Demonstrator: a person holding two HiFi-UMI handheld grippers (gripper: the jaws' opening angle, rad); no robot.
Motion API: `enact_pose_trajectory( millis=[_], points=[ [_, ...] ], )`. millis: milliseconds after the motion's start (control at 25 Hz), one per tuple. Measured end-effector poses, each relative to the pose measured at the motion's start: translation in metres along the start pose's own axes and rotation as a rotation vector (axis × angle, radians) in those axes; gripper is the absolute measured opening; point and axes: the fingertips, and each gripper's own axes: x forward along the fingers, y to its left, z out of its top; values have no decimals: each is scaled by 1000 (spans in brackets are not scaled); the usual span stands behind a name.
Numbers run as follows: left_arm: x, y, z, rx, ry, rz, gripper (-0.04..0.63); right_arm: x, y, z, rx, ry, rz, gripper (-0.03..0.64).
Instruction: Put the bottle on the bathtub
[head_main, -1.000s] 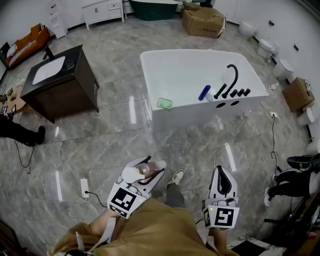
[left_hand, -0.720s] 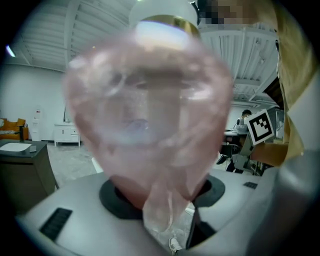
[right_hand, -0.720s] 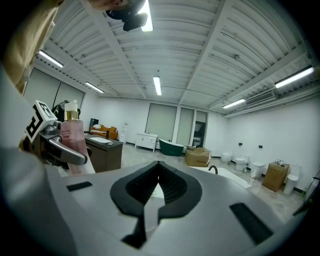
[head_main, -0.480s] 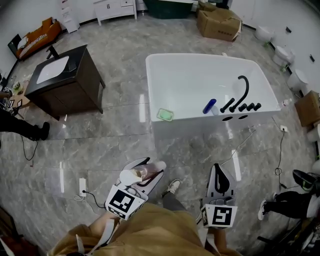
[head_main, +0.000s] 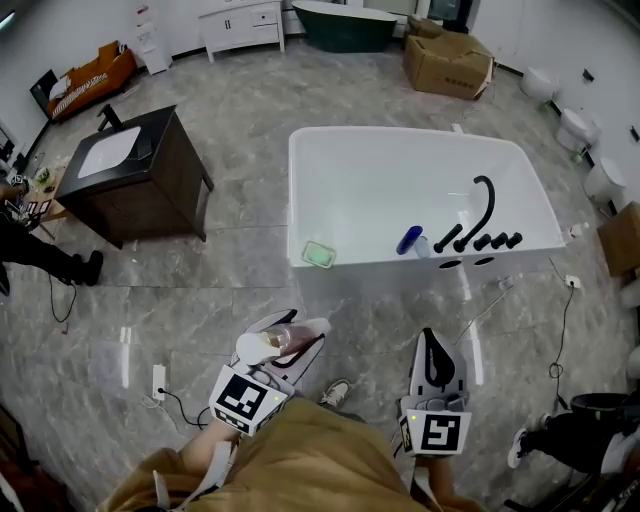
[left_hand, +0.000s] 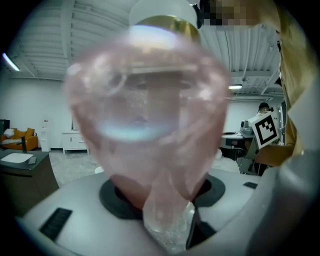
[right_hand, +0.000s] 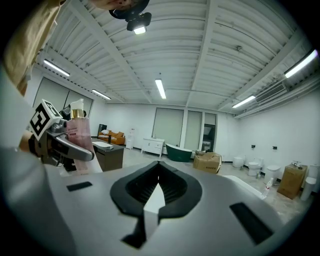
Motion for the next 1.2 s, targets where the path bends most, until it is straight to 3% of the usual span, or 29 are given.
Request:
enact_pose_trajectory(
  millis=[480,920,1200],
  points=[
    [46,31,19,23,-14,41,239,44,-21,7,-6,-7,43,5],
    [99,70,15,11,6,-48,239,93,-34,16,-37,37,-48,5],
    [138,100,-2,35,52,-76,239,126,-37,-4,-32,102,-75,5]
  ],
)
